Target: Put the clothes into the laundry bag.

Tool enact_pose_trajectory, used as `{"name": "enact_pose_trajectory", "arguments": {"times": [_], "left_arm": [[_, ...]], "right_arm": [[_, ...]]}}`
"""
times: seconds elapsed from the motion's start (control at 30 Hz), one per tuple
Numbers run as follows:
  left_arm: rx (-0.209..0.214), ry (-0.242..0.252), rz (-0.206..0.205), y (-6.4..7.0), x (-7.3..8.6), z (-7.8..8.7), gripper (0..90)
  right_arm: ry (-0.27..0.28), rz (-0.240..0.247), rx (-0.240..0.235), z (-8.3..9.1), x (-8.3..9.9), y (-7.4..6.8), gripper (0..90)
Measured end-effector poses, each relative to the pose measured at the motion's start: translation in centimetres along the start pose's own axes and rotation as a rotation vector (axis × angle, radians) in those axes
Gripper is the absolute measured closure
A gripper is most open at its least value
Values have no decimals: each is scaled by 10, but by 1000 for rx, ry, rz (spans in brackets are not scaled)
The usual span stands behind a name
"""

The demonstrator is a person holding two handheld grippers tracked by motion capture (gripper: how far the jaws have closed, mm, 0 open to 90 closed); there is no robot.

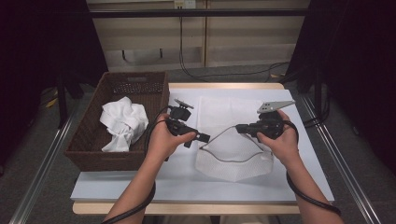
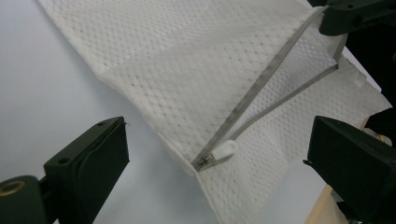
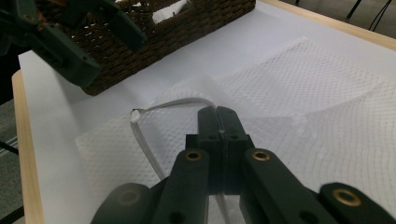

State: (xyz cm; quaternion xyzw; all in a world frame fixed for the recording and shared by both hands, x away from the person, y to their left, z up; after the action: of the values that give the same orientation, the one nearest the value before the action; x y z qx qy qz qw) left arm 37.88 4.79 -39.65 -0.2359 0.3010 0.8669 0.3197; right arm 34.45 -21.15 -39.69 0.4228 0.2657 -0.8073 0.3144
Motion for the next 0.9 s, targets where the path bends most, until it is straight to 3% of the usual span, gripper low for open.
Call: {"name": "enact_pose_trajectory", "arguments": {"times": [0.27,0.4,0.9], "left_arm": [[-12,-1,1,-8,-11,10,53],[-51,0,-1,-15,-17,19,55],[-110,4,11,-36,-26,52,46]], "right_arm": [[-7,1,0,-1,0,-1,900],[-7,9,6,-1,-1,-2,900],[-26,22,-3,-4,0,-6,900]]}}
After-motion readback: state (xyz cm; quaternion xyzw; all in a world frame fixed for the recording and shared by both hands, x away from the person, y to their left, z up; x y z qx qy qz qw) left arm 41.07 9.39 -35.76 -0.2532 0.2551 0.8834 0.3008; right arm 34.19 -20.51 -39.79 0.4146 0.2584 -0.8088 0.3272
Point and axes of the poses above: each handheld gripper's, and its own axes: z roughly backward along the jaws, x roughly out of its underside, y roughly to its right, the point moved 3 cm from there along -z, roughly forward along the jaws, and after that the axes turned 4 degrees about y, right-handed, at the moved point
